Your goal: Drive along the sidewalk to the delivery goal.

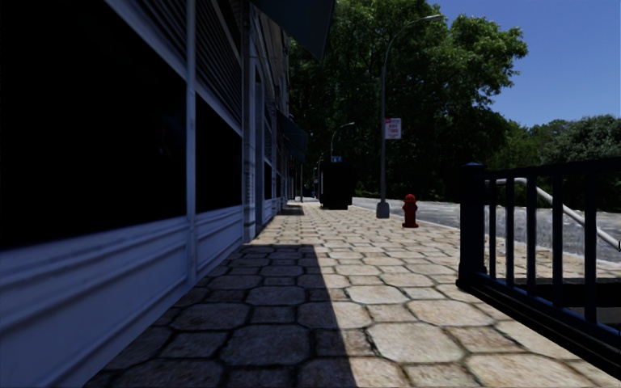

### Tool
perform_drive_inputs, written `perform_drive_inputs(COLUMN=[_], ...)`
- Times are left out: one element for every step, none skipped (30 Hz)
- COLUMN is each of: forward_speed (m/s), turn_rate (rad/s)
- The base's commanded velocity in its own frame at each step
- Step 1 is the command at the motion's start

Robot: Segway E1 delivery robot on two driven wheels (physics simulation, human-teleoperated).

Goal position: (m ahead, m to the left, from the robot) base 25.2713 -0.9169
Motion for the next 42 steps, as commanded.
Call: perform_drive_inputs(forward_speed=[2.0,2.0,2.0,2.0,2.0,2.0,2.0,2.0,2.0,2.0,2.0,2.0,2.0,2.0,2.0,2.0,2.0,2.0,2.0,2.0,2.0,2.0,2.0,2.0,2.0,2.0,2.0,2.0,2.0,2.0,2.0,2.0,2.0,2.0,2.0,2.0,2.0,2.0,2.0,2.0,2.0,2.0], turn_rate=[0.0,0.0,0.0,0.0,0.0,0.0,0.0,0.0,0.0,0.0,0.0,0.0,0.0,0.0,0.0,0.0,0.0,0.0,0.0,0.0,0.0,0.0,0.0,0.0,0.0,0.0,0.0,0.0,0.0,0.0,0.0,0.0,0.0,0.0,0.0,0.0,0.0,0.0,0.0,0.0,0.0,0.0])
